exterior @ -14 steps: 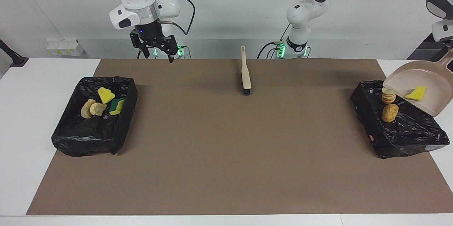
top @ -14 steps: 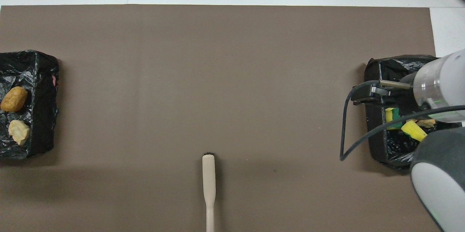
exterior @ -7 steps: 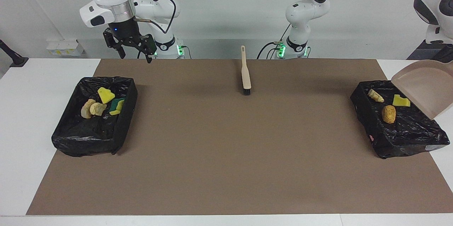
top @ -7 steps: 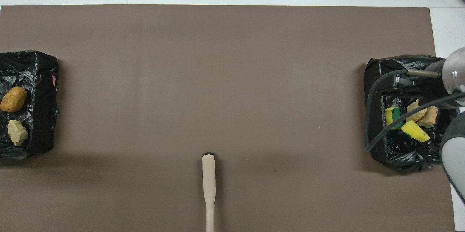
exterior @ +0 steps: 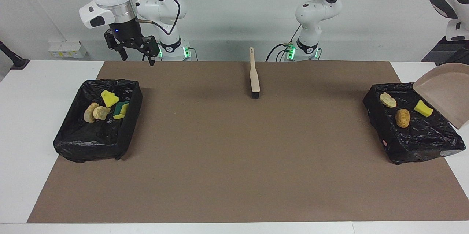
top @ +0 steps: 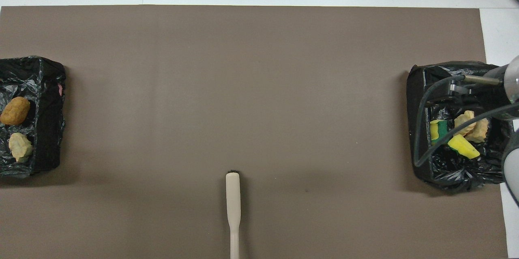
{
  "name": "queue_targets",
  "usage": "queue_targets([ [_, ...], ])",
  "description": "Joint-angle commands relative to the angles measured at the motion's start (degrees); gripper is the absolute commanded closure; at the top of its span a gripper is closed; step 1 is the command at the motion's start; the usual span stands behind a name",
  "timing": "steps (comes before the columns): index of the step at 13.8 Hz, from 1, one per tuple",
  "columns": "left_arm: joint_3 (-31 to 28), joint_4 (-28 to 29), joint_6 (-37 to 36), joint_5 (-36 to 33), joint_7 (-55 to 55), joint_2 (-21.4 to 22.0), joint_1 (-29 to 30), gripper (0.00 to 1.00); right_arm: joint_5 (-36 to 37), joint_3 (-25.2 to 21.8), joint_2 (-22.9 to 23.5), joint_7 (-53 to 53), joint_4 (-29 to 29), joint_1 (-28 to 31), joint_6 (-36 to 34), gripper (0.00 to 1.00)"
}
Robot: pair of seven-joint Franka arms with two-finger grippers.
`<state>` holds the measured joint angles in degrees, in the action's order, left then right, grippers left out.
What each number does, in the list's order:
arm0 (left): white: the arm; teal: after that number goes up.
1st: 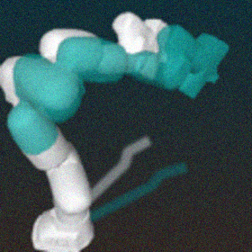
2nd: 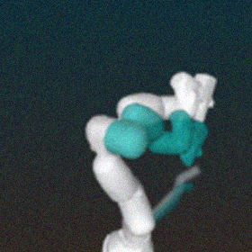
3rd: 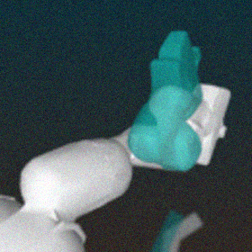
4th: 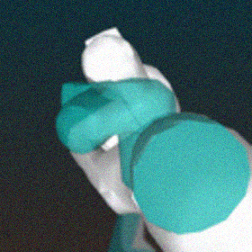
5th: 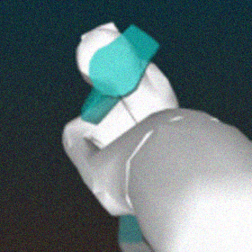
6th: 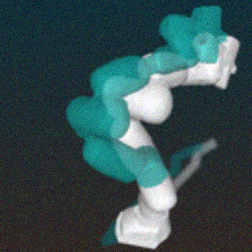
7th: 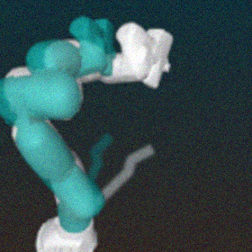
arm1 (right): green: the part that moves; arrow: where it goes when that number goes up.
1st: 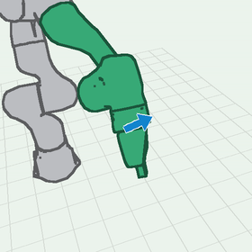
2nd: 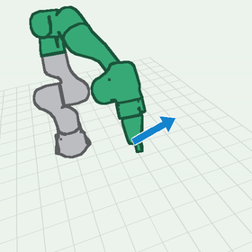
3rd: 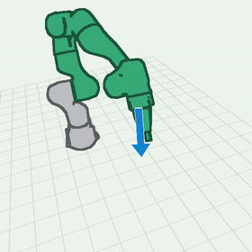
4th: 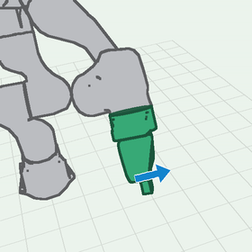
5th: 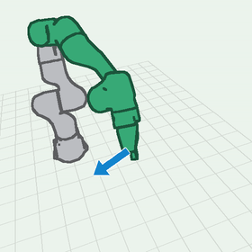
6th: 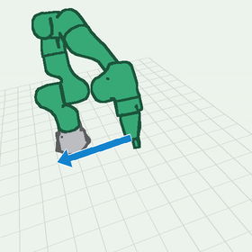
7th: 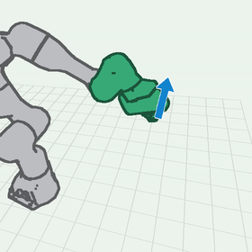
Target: Sweep and dump trash in bin
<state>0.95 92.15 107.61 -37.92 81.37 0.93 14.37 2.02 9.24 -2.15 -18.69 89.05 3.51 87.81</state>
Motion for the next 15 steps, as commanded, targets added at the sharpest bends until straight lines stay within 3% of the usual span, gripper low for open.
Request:
queue_targets([
  [1,0.10,0.13,-8.17,8.08,-13.71,1.26,-4.07,1.00,0.00,0.34,0.22,1.99,-0.46,0.89,-0.45,0.00],
  [5,0.19,1.88,-16.72,17.24,-37.45,3.11,-13.38,1.00,-0.17,-0.19,0.30,2.26,-0.37,0.97,-0.36,0.00],
  [9,0.19,3.29,-19.46,24.89,-60.75,4.08,-23.49,1.00,-1.05,-1.07,0.31,4.36,-0.28,1.23,-0.01,0.00],
  [13,0.28,6.71,-17.45,32.45,-79.48,4.25,-30.97,1.00,-1.14,-1.07,0.22,4.28,-0.19,1.41,-0.53,0.00],
  [15,0.28,10.83,-12.90,35.27,-90.01,4.34,-36.05,1.00,-1.05,-1.16,0.13,4.19,-0.19,1.41,-0.80,0.00],
])
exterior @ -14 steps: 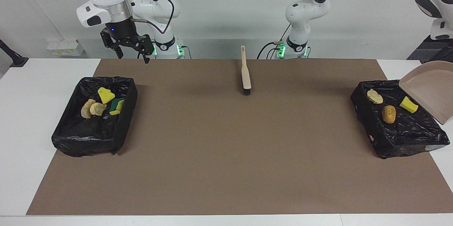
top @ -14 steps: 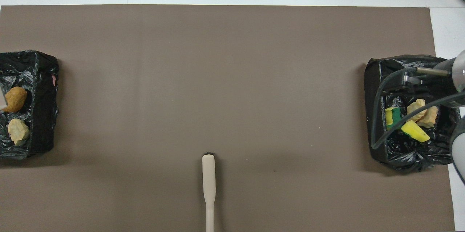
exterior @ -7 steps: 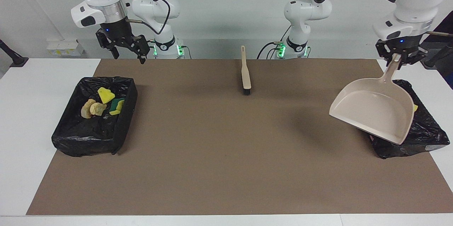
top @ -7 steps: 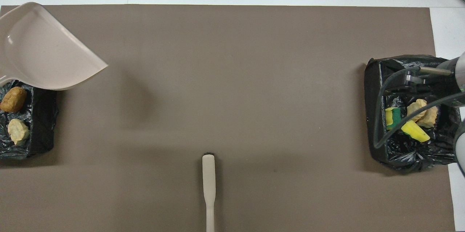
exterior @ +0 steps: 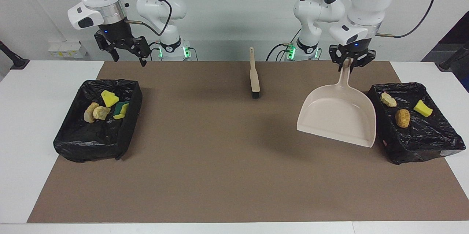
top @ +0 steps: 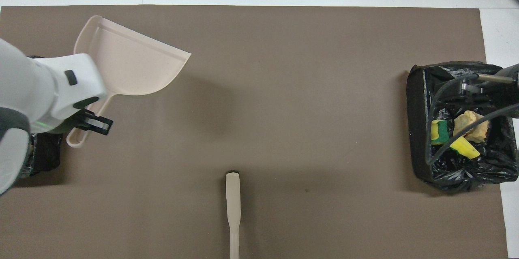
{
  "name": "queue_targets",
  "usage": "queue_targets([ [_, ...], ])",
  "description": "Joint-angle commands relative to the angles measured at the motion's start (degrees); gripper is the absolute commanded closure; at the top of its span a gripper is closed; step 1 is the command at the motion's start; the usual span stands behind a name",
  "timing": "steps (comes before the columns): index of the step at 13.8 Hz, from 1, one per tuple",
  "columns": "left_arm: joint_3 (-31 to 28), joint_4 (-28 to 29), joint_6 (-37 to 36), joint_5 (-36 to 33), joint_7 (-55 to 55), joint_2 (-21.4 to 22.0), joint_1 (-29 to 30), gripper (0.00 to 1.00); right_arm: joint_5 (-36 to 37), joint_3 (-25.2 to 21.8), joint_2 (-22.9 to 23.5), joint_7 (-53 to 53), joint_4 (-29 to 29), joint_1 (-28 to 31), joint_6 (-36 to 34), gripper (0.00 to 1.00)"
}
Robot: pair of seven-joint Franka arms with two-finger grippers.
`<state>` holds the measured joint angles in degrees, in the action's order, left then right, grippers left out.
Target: Sweep and dump trash in bin
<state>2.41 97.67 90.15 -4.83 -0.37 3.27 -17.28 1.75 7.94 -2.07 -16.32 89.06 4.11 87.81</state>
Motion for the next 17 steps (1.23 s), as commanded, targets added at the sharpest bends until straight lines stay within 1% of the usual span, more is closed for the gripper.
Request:
queue_targets([
  [1,-1.18,7.77,8.08,3.07,-12.86,2.01,-6.43,1.00,-0.78,0.15,0.05,1.73,-0.20,0.81,-0.71,0.00],
  [3,-1.18,12.34,14.41,5.35,-18.06,1.74,-9.34,1.00,-0.78,0.15,0.05,1.64,-0.20,0.81,-0.71,0.00],
  [5,-1.18,15.86,21.08,6.94,-24.12,0.61,-12.23,1.00,-0.78,0.15,0.05,1.56,-0.20,0.72,-0.54,0.00],
  [6,-1.18,17.10,25.30,6.94,-25.20,-1.31,-14.51,1.00,-0.78,0.15,0.05,1.55,-0.20,0.72,-0.54,0.00],
  [7,-1.18,17.46,28.82,6.94,-27.04,-4.21,-16.45,1.00,-0.78,0.15,0.05,1.55,-0.20,0.72,-0.54,0.00],
  [8,-1.18,17.46,33.38,6.94,-27.84,-8.32,-18.91,1.00,-0.78,0.15,0.05,1.55,-0.20,0.72,-0.54,0.00],
  [9,-1.18,17.55,38.04,6.94,-27.67,-10.54,-19.89,1.00,-0.78,0.15,0.05,1.55,-0.20,0.81,-0.54,0.00],
  [10,-1.10,17.46,40.26,6.94,-28.10,-11.35,-20.16,1.00,-0.78,0.15,0.05,1.55,-0.20,0.72,-0.54,0.00],
  [11,-1.01,17.55,40.02,6.94,-28.37,-11.44,-20.95,1.00,-0.78,0.15,0.05,1.55,-0.20,0.81,-0.54,0.00],
  [13,-1.01,19.47,40.80,6.94,-28.63,-11.62,-21.30,1.00,-0.78,0.15,0.05,1.64,-0.20,0.81,-0.45,0.00],
  [17,-0.92,19.66,41.07,6.94,-32.33,-13.02,-22.27,1.00,-0.78,0.15,0.05,1.82,-0.20,0.81,-0.27,0.00],
])
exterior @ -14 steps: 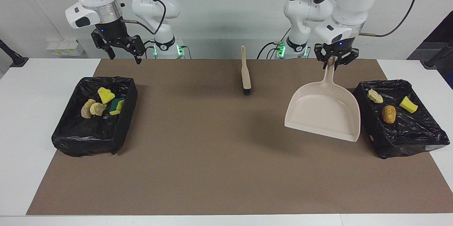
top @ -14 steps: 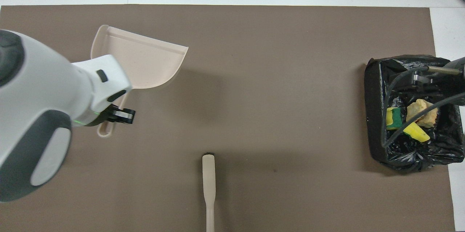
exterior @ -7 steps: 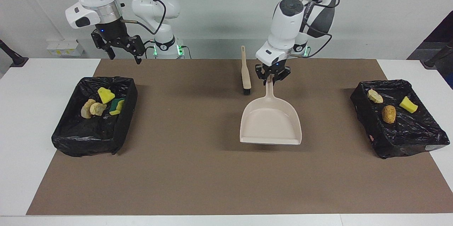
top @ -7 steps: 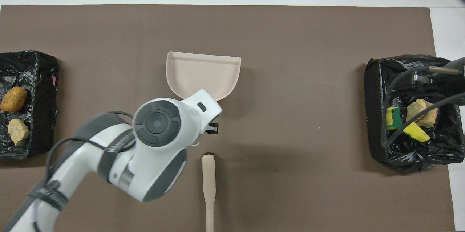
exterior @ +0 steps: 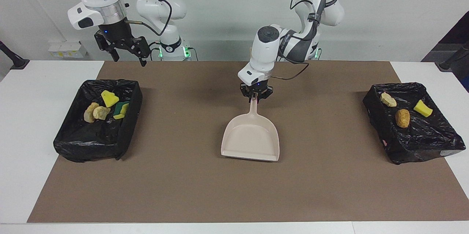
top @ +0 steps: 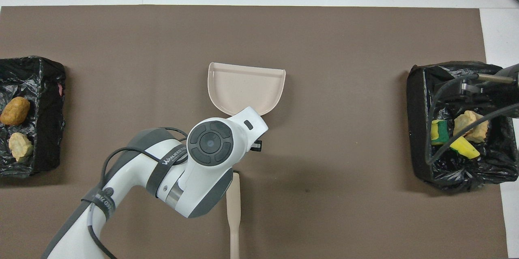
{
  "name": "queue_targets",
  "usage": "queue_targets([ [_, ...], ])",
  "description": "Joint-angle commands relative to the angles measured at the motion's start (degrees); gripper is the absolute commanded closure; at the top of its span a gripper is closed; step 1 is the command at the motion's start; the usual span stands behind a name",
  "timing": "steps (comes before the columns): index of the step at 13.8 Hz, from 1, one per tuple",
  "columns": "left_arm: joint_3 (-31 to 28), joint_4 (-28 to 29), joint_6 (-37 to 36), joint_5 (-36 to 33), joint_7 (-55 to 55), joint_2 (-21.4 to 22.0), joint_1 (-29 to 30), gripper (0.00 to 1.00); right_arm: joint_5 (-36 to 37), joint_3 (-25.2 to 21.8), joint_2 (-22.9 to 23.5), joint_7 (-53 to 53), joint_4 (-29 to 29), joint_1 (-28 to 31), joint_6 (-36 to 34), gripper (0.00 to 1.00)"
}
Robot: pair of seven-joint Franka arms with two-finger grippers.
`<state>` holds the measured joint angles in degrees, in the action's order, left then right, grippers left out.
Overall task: Sweep and dump trash in bin
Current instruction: 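Lower the empty dustpan onto the table center with the left gripper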
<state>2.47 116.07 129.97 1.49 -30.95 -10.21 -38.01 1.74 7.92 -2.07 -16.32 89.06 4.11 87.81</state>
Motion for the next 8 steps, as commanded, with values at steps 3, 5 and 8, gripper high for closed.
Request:
queue_targets([
  [3,-0.98,1.62,1.42,0.62,-4.12,0.46,-1.72,1.00,-0.87,0.16,0.05,1.82,-0.20,0.81,-0.27,0.00],
  [5,-0.98,1.88,1.60,0.62,-4.91,0.46,-1.72,1.00,-0.87,0.16,0.05,1.38,-0.20,0.72,-0.10,0.00],
  [8,-1.06,2.15,1.43,0.70,-5.09,0.46,-1.72,0.07,-0.87,0.16,0.05,1.20,-0.20,0.63,-0.10,0.00],
])
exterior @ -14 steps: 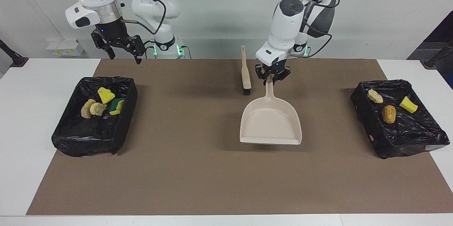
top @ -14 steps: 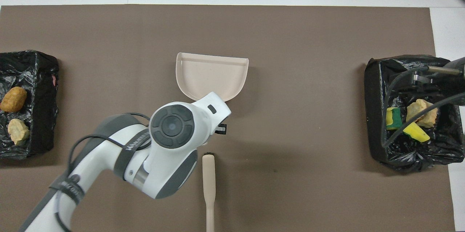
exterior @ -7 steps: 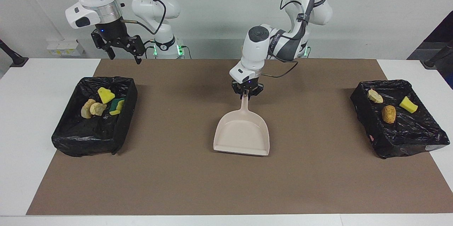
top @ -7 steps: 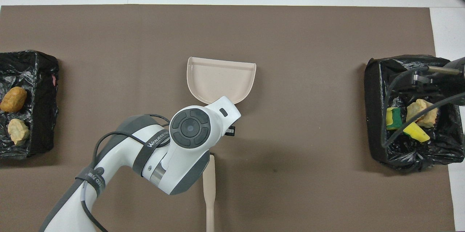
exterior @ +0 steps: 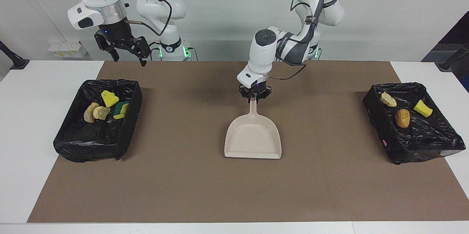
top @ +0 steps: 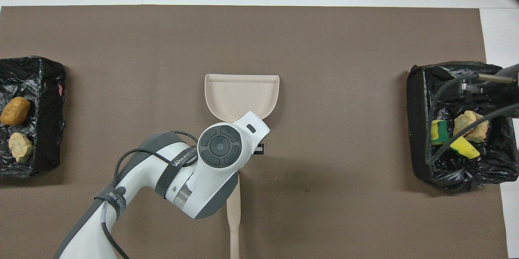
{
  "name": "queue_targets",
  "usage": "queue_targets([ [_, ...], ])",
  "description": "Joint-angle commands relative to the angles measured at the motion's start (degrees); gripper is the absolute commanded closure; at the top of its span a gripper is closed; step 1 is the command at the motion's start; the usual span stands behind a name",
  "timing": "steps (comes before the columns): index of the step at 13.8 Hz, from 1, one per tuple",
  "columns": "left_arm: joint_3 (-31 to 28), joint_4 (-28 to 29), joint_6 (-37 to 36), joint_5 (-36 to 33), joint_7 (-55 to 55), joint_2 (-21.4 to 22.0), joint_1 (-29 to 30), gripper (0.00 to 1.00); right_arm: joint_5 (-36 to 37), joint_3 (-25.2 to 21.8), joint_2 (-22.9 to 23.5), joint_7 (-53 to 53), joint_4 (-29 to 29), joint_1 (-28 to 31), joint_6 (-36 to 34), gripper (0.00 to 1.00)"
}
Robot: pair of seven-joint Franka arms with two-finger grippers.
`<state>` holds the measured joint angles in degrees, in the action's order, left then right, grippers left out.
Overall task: Sweep and dump trash in bin
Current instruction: 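Lower the empty dustpan onto the table center with the left gripper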
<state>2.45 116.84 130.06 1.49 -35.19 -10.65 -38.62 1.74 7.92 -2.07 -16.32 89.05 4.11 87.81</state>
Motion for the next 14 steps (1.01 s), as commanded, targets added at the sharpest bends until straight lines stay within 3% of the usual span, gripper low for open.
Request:
queue_targets([
  [1,-1.04,1.37,1.16,0.70,-0.85,0.89,-1.10,0.00,-0.86,0.16,0.14,1.03,-0.20,0.72,0.08,0.00],
  [6,-1.74,-2.75,-4.98,0.53,-0.15,2.65,1.00,0.00,-0.86,0.25,0.14,0.68,-0.11,0.11,0.87,0.00],
  [11,-1.75,-5.40,-8.23,0.00,3.35,6.94,10.39,0.00,-0.95,0.16,0.05,0.76,-0.02,0.37,0.78,0.00],
  [14,-1.83,-6.62,-17.62,0.00,15.02,11.25,16.45,0.00,-0.86,0.16,0.05,0.68,0.07,0.46,0.78,0.00],
])
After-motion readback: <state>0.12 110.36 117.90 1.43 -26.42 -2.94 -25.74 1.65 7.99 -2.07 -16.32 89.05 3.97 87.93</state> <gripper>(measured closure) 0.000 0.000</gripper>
